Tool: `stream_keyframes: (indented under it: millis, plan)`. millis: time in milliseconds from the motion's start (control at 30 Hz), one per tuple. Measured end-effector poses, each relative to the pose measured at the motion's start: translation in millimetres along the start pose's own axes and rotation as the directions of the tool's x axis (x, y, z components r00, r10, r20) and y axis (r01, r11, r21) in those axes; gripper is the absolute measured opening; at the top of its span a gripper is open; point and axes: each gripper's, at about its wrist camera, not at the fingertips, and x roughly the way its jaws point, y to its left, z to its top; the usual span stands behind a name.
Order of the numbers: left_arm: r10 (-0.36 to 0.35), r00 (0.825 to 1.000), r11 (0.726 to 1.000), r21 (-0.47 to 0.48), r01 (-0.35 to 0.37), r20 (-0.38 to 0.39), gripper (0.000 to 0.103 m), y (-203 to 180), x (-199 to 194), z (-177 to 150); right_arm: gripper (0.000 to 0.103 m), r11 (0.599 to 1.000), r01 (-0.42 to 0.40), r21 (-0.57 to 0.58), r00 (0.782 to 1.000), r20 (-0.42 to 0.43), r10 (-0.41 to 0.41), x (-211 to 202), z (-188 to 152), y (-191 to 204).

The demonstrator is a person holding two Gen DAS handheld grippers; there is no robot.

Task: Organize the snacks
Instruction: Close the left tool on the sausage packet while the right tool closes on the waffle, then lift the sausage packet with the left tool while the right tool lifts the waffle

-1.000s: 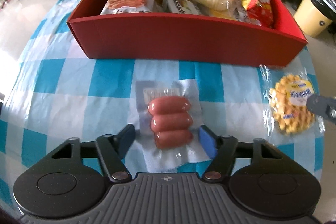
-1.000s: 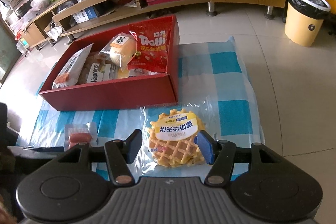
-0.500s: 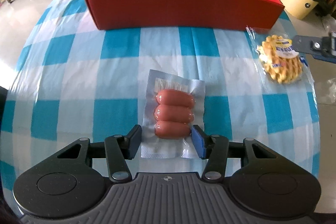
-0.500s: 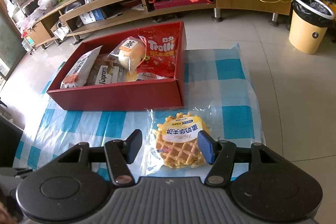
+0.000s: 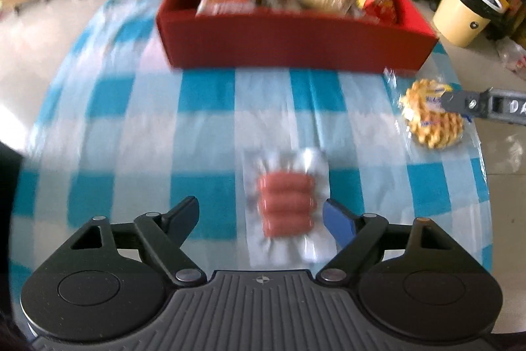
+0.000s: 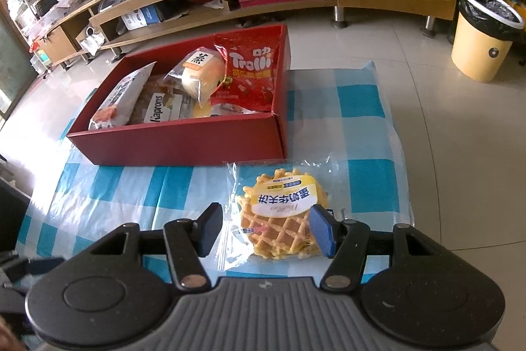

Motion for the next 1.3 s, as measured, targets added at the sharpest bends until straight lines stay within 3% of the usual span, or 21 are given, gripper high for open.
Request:
stream_keyframes:
  millis: [67,167,367,467,533,633,767,1000,1200,1300]
  plan:
    - [-0.016,0.999,0.997,0.072,0.014,0.033,0.096,-6.2,-5.2,8.0,0.055,1.0,-0.003,-0.005,1.0,-0.001,0.003,0.2,-0.2,0.9]
    - [-0.003,1.0,0.992,0.126,0.001,0.01,0.099,-15.9,5.4,17.2,0.055,1.0,0.0,-0.01,1.0,-0.007,0.0,2.5,-1.5,1.5]
    - [0.005,0.993,1.0,0.031,-0.002,-0.12,0.099,-14.2,43.8,16.6,0.055,1.0,0.011,-0.012,1.0,-0.018,-0.011,6.7,-3.3,0.4]
    - [0.02,0.993,1.0,0.023,-0.017,-0.118,0.099,-18.5,53.3,20.3,0.055,1.0,0.01,-0.007,1.0,-0.026,-0.01,9.8,-3.4,-0.8]
    - [0.034,0.992,0.999,0.032,-0.031,-0.121,0.095,-22.3,57.9,22.5,0.055,1.0,0.007,-0.009,1.0,-0.027,-0.007,10.0,-3.8,-0.5]
    - [0.047,0.994,0.998,0.053,-0.043,-0.094,0.077,-27.2,48.9,20.4,0.055,1.0,0.004,-0.013,1.0,-0.025,-0.004,9.0,-4.5,-1.1]
    - [0.007,0.994,1.0,0.019,-0.004,-0.112,0.075,-22.5,41.5,10.2,0.055,1.0,0.005,0.005,1.0,-0.009,-0.005,5.2,-1.9,-5.7]
    - [-0.031,0.998,0.999,-0.012,0.03,-0.062,0.072,-13.1,15.5,7.4,0.055,1.0,-0.001,0.008,1.0,0.025,0.0,-2.5,1.2,-5.4]
    - [-0.056,0.998,0.998,-0.037,0.055,-0.028,0.07,-7.7,4.1,9.9,0.055,0.999,0.021,0.049,1.0,-0.013,-0.02,8.0,4.4,-14.5]
    - [-0.053,0.998,0.998,-0.045,0.052,-0.019,0.068,-4.1,3.2,9.5,0.062,0.997,0.018,0.069,0.999,-0.033,-0.016,16.6,6.5,-16.3]
